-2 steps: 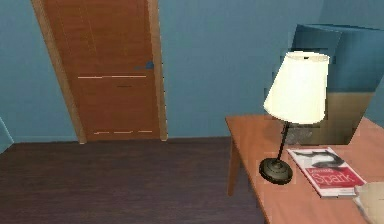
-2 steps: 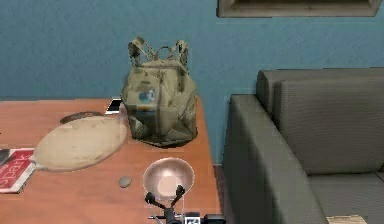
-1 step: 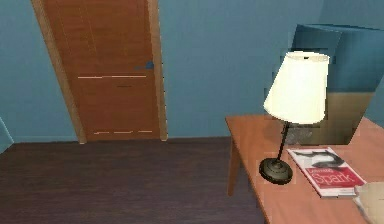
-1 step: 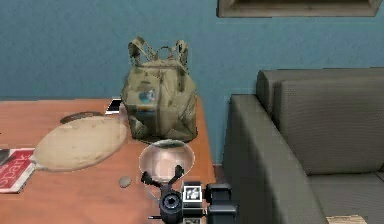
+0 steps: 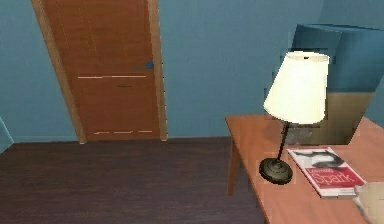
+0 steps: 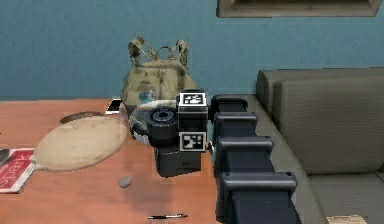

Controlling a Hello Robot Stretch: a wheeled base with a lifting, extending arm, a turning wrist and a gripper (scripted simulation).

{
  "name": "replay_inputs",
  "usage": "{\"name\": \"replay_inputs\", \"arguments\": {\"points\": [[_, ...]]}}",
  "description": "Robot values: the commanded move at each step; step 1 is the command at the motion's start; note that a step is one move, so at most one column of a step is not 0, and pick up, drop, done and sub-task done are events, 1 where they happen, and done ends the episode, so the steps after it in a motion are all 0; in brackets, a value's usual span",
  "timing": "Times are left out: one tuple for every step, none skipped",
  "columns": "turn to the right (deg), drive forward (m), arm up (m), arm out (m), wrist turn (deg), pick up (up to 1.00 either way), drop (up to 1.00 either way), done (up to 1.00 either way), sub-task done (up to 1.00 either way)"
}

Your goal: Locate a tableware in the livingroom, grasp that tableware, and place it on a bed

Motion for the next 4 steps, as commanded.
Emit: {"name": "replay_inputs", "arguments": {"points": [[0.0, 0.0, 0.0, 0.0, -45.0, 0.0, 0.0, 0.0, 0.0], [0.0, 0.0, 0.0, 0.0, -45.0, 0.0, 0.0, 0.0, 0.0], [0.0, 0.0, 0.0, 0.0, -24.0, 0.0, 0.0, 0.0, 0.0], [0.0, 0.0, 0.0, -0.1, 0.0, 0.0, 0.0, 0.0, 0.0]]}}
